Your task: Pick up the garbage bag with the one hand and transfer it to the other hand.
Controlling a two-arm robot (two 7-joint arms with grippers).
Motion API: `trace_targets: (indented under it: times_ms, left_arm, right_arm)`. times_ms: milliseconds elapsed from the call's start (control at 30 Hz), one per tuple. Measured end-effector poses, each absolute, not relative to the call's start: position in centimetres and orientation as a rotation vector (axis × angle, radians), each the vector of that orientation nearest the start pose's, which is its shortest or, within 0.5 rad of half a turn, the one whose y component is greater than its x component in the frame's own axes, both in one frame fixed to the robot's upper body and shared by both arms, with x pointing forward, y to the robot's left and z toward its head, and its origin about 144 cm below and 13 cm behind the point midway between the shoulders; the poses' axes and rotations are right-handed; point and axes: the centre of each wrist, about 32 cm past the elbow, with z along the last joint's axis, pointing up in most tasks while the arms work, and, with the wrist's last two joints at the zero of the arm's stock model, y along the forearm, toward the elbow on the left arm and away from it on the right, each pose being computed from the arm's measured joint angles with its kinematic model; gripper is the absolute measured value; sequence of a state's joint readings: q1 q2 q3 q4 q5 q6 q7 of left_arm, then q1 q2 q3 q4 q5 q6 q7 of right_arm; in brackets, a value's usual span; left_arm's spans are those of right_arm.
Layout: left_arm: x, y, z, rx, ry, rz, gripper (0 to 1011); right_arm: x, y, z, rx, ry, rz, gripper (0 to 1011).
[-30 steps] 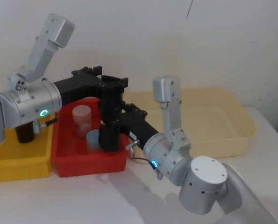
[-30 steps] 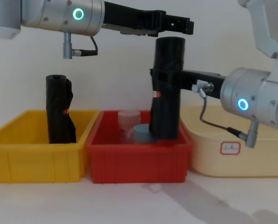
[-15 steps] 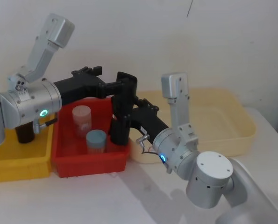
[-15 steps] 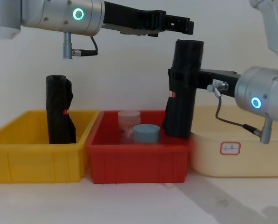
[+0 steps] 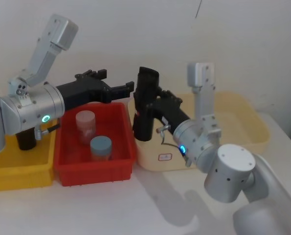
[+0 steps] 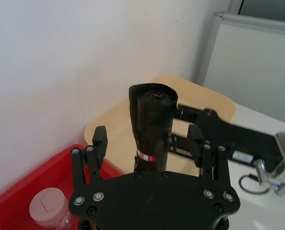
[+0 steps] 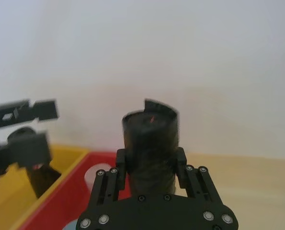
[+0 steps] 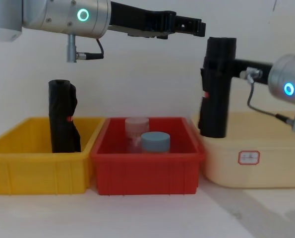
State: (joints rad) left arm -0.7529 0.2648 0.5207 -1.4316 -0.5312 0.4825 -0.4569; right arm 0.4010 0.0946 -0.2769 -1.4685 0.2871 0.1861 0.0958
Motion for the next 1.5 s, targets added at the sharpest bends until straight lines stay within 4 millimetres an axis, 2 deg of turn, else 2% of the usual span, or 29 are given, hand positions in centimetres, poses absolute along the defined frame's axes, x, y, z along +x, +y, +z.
trace_targets:
  times_ms: [600,1200,1500]
  left_arm:
    - [59.3,16.1,135.6,0.089,0.019,0.637,1001]
    - [59.3,16.1,135.6,0.089,0.020,0.639,1001]
    - [58.7,16.5,134.5,0.093,0.045,0.694,1001]
  right_arm:
    - [56.8,-20.9,128.8,0.285,0.147,-1.313,589]
    - [57.2,-23.0,129.7,0.332,0.186,-1.375,589]
    - [57.2,-23.3,129.8,0.339,0.193,-1.385,589]
